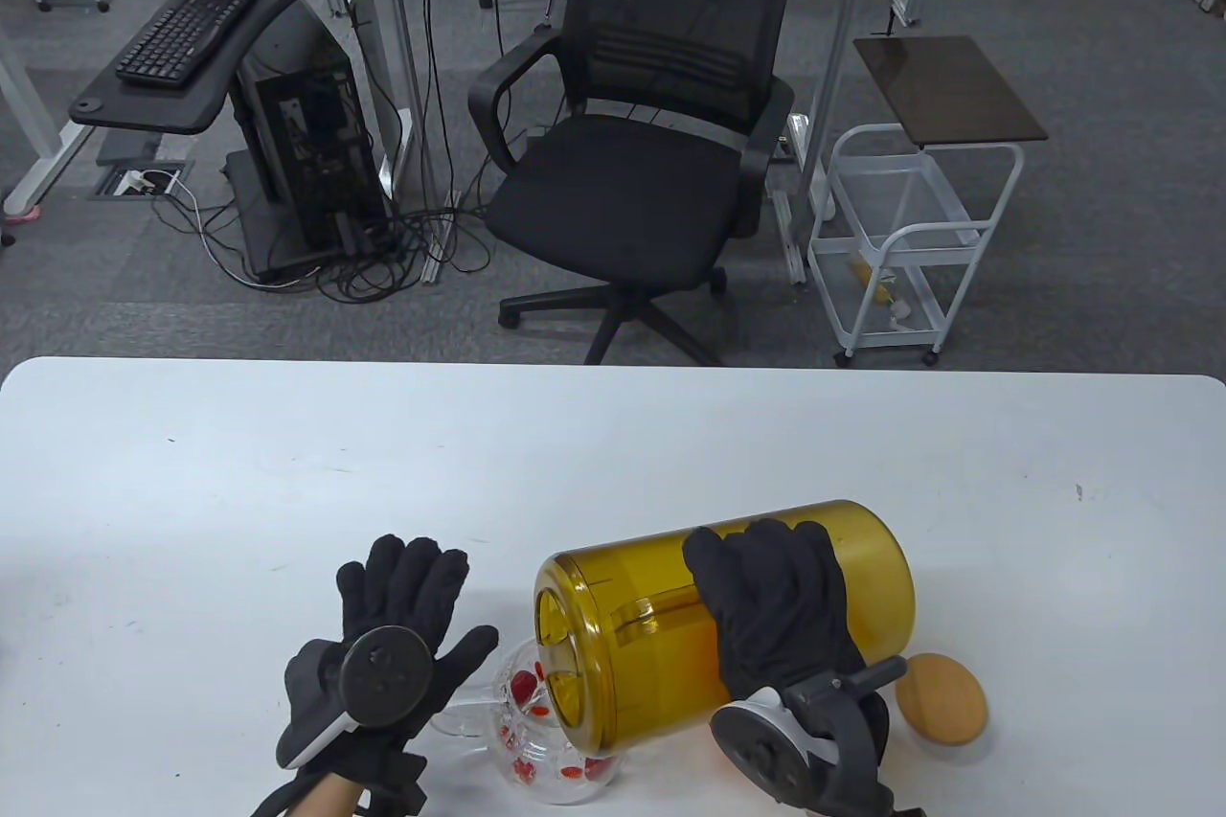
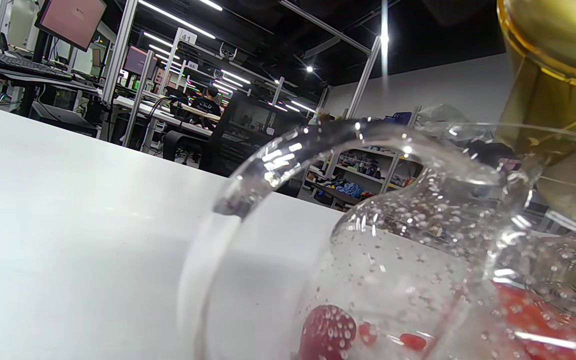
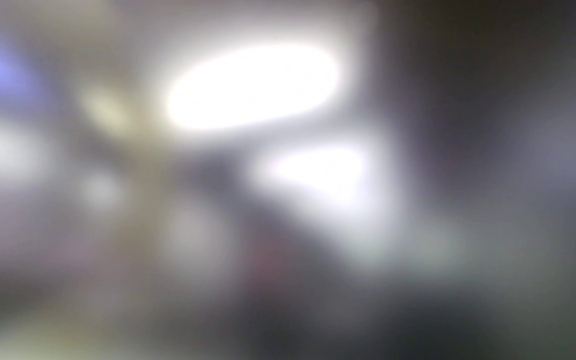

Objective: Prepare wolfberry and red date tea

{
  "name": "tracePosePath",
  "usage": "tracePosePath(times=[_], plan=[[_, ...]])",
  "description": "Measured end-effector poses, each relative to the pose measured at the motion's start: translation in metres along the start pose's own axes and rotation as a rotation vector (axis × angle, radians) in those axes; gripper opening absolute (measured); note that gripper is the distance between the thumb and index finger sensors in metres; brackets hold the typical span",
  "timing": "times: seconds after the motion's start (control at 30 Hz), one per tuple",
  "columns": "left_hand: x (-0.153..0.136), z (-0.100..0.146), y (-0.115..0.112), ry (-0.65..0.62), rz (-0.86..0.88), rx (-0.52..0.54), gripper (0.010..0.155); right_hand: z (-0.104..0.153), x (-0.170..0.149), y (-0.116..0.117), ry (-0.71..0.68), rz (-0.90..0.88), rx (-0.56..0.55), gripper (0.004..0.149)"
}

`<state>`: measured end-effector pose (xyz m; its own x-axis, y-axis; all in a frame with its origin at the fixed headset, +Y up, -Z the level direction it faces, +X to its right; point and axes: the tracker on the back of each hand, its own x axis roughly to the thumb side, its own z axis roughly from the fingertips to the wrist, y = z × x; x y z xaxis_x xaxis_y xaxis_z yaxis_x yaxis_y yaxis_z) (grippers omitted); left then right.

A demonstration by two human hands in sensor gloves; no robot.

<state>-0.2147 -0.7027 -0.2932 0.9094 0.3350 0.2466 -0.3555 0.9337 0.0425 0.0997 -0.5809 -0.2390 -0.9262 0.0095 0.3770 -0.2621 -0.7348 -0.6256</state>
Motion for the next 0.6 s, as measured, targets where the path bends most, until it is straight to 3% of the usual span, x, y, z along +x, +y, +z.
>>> tracePosePath(times=[0.6], plan=[[-0.0001, -0.0004, -0.0002, -0.003, -0.001, 0.002, 0.079, 0.0013, -0.0009, -0.0016, -0.002, 0.008, -0.008, 0.049]])
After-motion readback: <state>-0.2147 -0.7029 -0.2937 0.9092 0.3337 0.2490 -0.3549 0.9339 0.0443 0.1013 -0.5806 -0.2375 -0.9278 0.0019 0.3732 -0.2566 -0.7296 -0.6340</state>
